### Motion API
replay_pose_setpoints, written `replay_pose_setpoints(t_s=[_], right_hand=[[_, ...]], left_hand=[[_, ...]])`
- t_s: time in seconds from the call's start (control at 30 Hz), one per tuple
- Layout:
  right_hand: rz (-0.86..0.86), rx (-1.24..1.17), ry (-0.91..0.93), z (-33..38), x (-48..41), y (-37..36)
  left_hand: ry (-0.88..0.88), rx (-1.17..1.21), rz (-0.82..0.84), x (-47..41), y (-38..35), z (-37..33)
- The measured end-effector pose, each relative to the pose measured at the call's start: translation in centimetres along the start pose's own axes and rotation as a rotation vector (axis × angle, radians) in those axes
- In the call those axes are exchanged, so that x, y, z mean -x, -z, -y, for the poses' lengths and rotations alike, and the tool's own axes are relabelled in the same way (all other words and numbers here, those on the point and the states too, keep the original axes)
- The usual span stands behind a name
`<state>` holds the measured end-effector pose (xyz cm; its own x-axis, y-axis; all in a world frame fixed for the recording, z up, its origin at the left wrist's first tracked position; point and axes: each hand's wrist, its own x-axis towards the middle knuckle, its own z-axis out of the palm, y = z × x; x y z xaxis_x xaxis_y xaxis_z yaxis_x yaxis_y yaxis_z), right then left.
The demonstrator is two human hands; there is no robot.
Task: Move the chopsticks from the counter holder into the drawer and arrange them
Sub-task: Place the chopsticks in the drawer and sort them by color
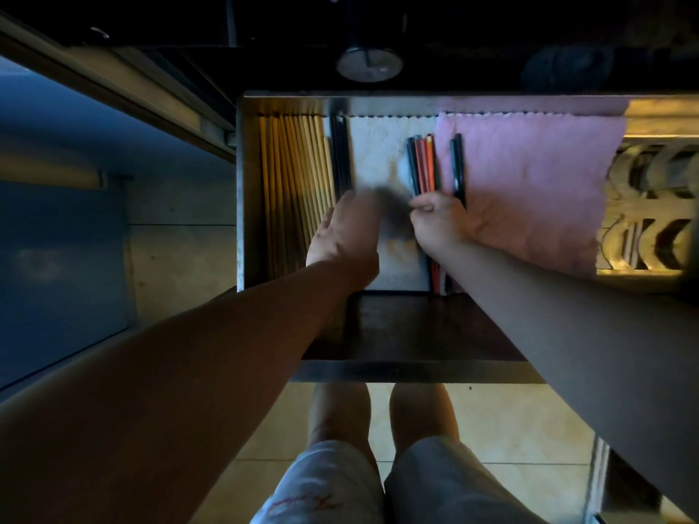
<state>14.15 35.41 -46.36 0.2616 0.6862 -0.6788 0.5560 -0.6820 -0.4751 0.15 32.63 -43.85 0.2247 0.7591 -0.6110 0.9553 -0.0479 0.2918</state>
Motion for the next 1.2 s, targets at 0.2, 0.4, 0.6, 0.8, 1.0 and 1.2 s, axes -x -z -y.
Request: replay_pose_setpoints(t_s=[0.2, 0.4, 0.6, 0.8, 1.0, 1.2], right_hand=[[0.009, -0.11, 0.018, -3.2, -1.8, 2.6], [0.092, -0.142, 0.057, -5.3, -2.4, 4.8], [0.09, -0.004, 0.176, -6.7, -2.7, 7.3], [0.096, 0.08, 0.207, -8.0, -3.3, 8.8], [0.059, 0.19, 0.179, -7.4, -4.1, 7.9], [0.067, 0.302, 0.076, -6.0, -4.8, 7.6]], left_hand=[[0.069, 0.259, 0.052, -1.6, -0.4, -4.9], [0.342, 0.515, 0.001, -3.5, -1.2, -8.3], [0.574, 0.595, -0.045, -5.1, -2.1, -9.7], [0.589, 0.598, 0.002, -5.7, -2.5, -9.4], [0.641, 0.674, 0.015, -5.7, -2.7, -9.2], [0.709, 0.769, -0.058, -5.6, -2.5, -8.9]])
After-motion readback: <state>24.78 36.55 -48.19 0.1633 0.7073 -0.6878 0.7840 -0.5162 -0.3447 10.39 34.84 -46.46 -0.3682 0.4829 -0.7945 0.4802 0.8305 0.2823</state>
